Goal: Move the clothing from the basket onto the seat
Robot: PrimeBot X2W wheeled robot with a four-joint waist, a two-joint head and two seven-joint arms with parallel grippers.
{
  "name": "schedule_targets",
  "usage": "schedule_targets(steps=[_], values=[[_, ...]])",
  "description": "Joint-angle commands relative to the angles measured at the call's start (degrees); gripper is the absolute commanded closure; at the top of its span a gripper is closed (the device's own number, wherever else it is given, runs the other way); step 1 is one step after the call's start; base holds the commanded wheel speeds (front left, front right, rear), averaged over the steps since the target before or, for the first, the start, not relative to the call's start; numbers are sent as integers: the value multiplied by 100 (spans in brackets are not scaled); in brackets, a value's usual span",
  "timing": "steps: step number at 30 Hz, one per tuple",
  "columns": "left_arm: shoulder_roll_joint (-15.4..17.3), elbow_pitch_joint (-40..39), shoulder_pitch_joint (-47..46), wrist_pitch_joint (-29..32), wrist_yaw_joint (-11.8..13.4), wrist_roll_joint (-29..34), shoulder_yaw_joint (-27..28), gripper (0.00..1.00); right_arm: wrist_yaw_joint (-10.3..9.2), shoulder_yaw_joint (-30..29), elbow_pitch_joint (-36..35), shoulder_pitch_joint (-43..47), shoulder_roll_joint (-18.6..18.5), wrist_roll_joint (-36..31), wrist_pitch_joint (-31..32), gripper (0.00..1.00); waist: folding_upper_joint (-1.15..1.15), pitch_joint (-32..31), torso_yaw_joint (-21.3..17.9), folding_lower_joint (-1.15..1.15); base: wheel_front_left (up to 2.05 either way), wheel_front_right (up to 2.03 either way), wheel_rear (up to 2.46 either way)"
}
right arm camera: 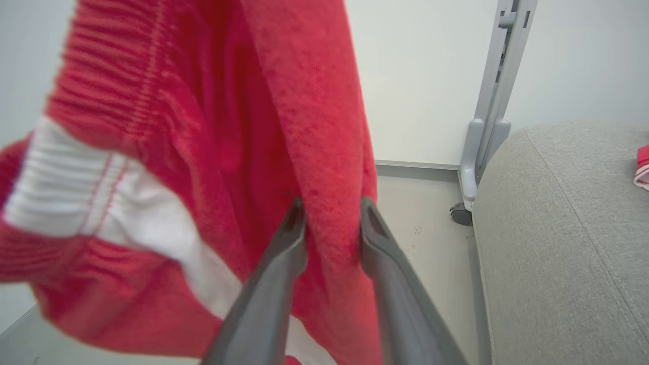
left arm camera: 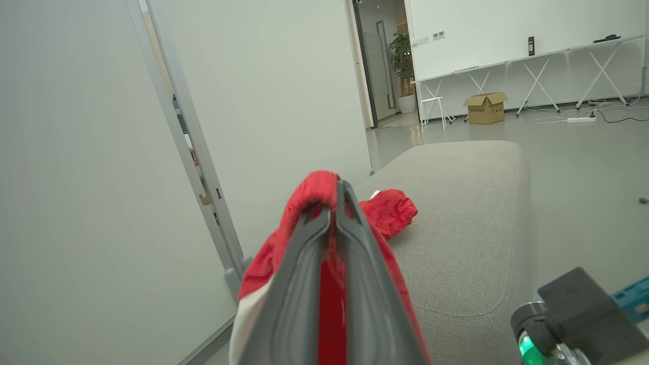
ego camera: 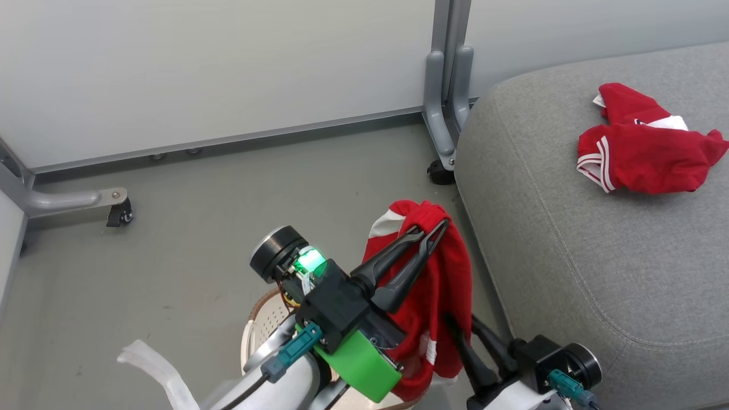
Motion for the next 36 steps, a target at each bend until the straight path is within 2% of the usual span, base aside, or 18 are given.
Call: schedule_targets(steps=[1,10,11,12,13,14,15,25,36], values=[[49,-23,52,16,-2,-46,15,100,-8,27,41,-13,-5,-26,-19,100,0,-19,3,0,0,0,0],[78,254,191,-37,93,-175,66,100,-8,188,48,-33,-84,130,-19,100,0,-42,5,0,0,0,0],[78,277,196,-37,94,-179,67,92,-8,192,44,-28,-91,132,-19,100,0,-38,7,0,0,0,0],[77,305,200,-29,102,-195,67,77,-8,198,42,-23,-101,142,-19,100,0,-33,10,0,0,0,0],[77,327,204,-13,109,-212,65,56,-8,203,40,-21,-106,149,-19,100,0,-28,12,0,0,0,0],[74,348,206,-4,119,-231,67,15,-8,205,35,-19,-109,155,-19,100,0,-22,15,0,0,0,0],[68,364,206,8,129,-228,75,0,-8,207,30,-16,-109,161,-19,100,0,-17,18,0,0,0,0],[82,498,169,42,195,-284,79,0,-8,97,11,-35,-108,161,-19,100,0,38,19,0,0,0,0],[173,511,144,86,217,-319,69,0,-8,-763,48,89,36,-62,-19,100,0,128,-35,0,0,0,0]])
